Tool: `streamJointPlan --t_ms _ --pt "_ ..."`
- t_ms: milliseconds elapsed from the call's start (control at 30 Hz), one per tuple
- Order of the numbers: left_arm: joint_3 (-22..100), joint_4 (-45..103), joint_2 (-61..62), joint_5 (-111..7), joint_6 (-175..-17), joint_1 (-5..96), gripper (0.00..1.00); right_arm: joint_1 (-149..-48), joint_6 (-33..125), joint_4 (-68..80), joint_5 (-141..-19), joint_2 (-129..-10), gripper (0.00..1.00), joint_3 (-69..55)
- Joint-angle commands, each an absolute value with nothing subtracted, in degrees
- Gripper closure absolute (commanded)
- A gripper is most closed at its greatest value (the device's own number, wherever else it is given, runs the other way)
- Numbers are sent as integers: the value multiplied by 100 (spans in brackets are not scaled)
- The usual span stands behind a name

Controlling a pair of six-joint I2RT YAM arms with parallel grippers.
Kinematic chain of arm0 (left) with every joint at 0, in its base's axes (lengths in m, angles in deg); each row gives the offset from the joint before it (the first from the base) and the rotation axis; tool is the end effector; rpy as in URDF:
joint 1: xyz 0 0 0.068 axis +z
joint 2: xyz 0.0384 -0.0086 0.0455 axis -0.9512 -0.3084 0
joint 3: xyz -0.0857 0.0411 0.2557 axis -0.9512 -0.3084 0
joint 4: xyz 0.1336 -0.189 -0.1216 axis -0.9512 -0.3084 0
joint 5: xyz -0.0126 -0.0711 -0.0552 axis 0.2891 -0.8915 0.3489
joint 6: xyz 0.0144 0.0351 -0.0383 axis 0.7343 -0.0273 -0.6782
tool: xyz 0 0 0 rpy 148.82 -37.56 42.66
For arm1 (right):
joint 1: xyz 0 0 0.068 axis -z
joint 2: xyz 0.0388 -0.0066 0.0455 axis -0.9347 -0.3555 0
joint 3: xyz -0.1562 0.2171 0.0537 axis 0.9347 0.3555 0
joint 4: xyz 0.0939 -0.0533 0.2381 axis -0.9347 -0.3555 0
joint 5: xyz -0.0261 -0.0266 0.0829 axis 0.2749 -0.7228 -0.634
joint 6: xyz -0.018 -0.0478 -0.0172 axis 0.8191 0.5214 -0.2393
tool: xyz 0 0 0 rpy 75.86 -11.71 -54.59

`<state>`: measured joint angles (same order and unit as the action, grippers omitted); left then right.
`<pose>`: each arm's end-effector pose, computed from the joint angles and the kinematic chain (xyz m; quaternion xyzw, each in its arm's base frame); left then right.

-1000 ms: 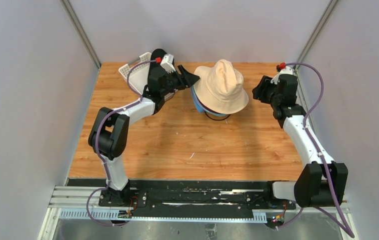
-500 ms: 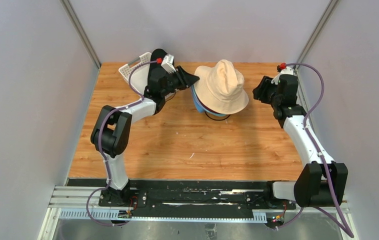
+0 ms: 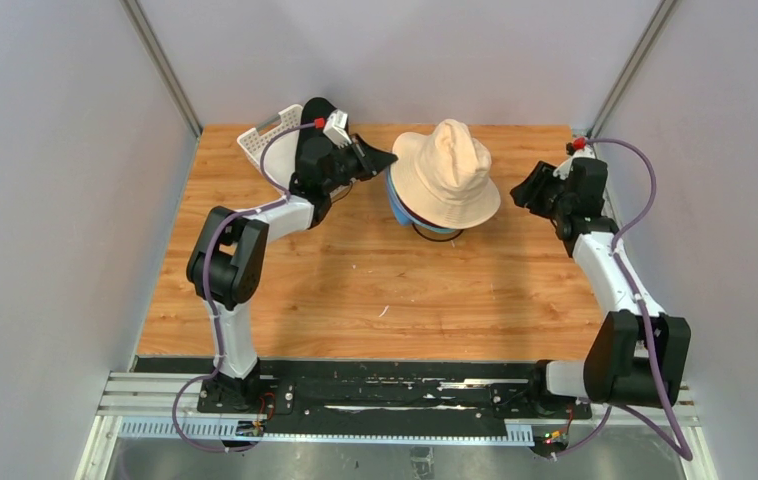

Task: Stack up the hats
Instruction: Adjust the hat on the hat stand.

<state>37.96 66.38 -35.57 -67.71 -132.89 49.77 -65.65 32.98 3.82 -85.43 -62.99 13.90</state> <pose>0.4088 -0.1832 0.2458 -0.0155 0.7115 -0.5186 0.4739 0.3015 -0.0103 0.2997 0.1034 0.8214 0.1748 0.5329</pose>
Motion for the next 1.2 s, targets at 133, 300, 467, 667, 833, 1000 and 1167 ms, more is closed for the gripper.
streamJointPlan --t_ms 133,300,467,667,833,1000,1167 --pt "3571 6695 -3609 -6897 -13256 5049 100 -5958 2357 1147 -10686 -6894 48 1623" --pt "3271 6777 -3687 -6785 -13262 5059 100 -5952 2089 1515 -11067 -7079 48 1724" --pt "3116 6977 -3779 -6812 -13380 5059 100 -5882 1651 2132 -11513 -7305 48 1925" --pt "3040 6983 -3762 -6792 -13319 5059 100 -5776 1026 3082 -12008 -7582 48 2121" --pt "3016 7002 -3833 -6807 -13308 5063 100 -5714 374 4144 -12373 -7837 49 2297" --pt "2996 7067 -3904 -6831 -13331 5066 100 -5631 -590 5647 -12739 -8228 49 2488" --pt "2995 7044 -3915 -6834 -13308 5059 100 -5597 -1536 7153 -12944 -8720 57 2618"
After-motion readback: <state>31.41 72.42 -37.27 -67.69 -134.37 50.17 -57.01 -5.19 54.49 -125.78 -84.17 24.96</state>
